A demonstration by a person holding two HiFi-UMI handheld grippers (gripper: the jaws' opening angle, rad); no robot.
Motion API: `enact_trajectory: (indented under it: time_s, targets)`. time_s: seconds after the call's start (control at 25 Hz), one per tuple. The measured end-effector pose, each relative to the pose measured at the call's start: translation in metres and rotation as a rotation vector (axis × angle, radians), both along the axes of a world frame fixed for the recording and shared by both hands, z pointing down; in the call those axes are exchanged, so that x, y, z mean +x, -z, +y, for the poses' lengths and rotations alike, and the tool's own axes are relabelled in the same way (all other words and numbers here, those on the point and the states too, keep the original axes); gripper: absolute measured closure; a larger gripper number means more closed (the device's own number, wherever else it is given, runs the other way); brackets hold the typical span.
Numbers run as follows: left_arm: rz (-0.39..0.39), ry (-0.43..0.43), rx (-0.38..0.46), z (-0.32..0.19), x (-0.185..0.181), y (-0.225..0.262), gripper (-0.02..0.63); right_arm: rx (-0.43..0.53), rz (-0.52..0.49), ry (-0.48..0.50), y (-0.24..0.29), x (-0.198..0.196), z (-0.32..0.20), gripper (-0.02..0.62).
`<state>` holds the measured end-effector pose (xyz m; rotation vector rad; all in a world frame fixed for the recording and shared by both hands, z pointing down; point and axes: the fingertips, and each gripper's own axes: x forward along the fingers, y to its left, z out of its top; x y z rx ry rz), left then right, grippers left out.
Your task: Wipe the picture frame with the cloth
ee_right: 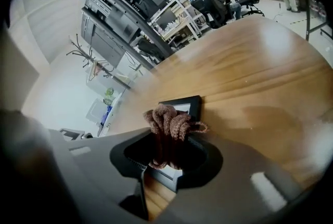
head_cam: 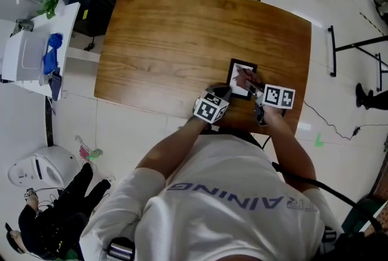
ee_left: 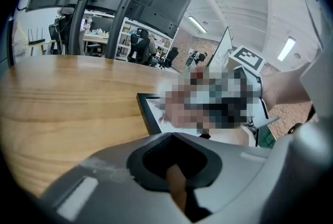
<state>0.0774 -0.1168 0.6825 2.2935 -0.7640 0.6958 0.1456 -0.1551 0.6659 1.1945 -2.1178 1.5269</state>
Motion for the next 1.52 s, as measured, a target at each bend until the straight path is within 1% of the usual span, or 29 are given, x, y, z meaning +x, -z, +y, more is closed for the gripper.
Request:
enact_trajectory:
  time_s: [0.28, 0.4, 0.52, 0.6, 0.76, 0.92, 1.08, 1.36, 1.44, 1.52]
  targets:
    - [0.004, -0.003, -0.004, 0.000, 0.002, 0.001, 0.600, -0.004, -0.019, -0.122, 0.009, 0.046, 0.016, 0.474]
    - [0.003, 0.000, -0.003, -0.001, 0.001, 0.000, 0.601, -0.003, -0.027, -0.159, 0.007, 0.056, 0.022, 0.474]
    - [0.003, -0.013, -0.006, 0.001, 0.000, 0.000, 0.600, 0.005, -0.010, -0.145, 0.005, 0.054, 0.026, 0.474]
    - [-0.012, -0.038, 0.010, -0.002, -0.002, -0.001, 0.600, 0.009, 0.005, -0.137, 0.004, 0.052, 0.026, 0.474]
    - [-0.009, -0.025, 0.056, -0.038, -0.007, 0.013, 0.600, 0.021, 0.022, -0.126, 0.006, 0.052, 0.025, 0.474]
    - [-0.004, -0.056, 0.078, -0.071, -0.004, 0.016, 0.600, 0.020, 0.028, -0.125, 0.005, 0.050, 0.026, 0.474]
    - [0.006, -0.079, 0.064, -0.084, 0.003, 0.010, 0.600, 0.023, 0.030, -0.122, 0.005, 0.049, 0.026, 0.474]
    - [-0.011, -0.073, 0.036, -0.090, 0.009, 0.006, 0.601, 0.024, 0.038, -0.111, 0.007, 0.049, 0.026, 0.474]
    - [-0.004, -0.058, 0.015, -0.092, 0.010, 0.006, 0.601, 0.034, 0.030, -0.081, 0.015, 0.041, 0.026, 0.474]
    - [0.005, -0.045, -0.005, -0.093, 0.009, 0.006, 0.600, 0.037, -0.014, -0.029, 0.023, 0.020, 0.028, 0.474]
